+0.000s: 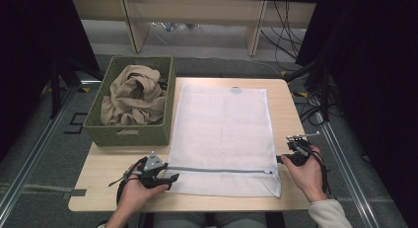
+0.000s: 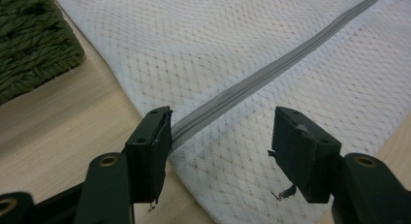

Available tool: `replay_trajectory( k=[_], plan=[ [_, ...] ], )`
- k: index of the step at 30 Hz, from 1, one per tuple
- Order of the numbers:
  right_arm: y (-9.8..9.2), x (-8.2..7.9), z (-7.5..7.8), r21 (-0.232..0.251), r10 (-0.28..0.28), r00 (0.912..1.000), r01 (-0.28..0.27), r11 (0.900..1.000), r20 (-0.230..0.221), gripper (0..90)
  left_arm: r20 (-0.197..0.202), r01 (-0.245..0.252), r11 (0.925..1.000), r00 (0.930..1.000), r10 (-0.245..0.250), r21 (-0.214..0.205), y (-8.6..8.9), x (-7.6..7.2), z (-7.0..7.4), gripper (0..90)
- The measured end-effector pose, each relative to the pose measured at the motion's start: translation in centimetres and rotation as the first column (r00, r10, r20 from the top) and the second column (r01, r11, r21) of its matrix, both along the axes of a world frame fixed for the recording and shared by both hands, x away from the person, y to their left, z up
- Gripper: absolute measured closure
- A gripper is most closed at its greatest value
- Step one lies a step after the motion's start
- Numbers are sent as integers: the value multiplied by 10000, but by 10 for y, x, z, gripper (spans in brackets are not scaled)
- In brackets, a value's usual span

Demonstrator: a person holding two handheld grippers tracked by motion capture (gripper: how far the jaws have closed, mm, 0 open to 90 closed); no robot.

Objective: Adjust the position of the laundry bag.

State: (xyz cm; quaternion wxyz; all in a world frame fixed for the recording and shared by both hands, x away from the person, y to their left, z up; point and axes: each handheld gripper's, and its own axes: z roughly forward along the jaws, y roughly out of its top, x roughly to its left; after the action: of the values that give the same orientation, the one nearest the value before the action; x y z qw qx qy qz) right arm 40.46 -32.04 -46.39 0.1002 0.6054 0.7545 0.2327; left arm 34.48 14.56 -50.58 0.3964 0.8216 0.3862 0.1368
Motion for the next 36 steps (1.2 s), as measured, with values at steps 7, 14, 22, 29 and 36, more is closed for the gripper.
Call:
replay_trajectory(
  k=[7, 14, 22, 29, 36],
  plan=[
    [-4, 10, -3, -50, 525, 9980, -527, 9986, -352, 715, -109, 199, 9993, 9997, -195, 318, -2, 10, 2, 400],
    [2, 17, 1, 45, -126, 9895, 134, 9999, -1441, 702, -553, 600, 9934, 9970, -548, 980, -8, 20, 6, 388],
    [9, 34, -2, -168, -64, 9828, 33, 9999, -1847, 680, -604, 741, 9883, 9960, -665, 1334, -11, 25, 3, 449],
    [18, 44, -11, -634, 276, 9809, -405, 9972, -1923, 690, -517, 769, 9844, 9962, -695, 1585, -11, 26, 4, 473],
    [27, 46, -10, -949, 244, 9774, -452, 9945, -2101, 744, -266, 951, 9696, 9955, -914, 2253, -10, 26, 3, 531]
  ],
)
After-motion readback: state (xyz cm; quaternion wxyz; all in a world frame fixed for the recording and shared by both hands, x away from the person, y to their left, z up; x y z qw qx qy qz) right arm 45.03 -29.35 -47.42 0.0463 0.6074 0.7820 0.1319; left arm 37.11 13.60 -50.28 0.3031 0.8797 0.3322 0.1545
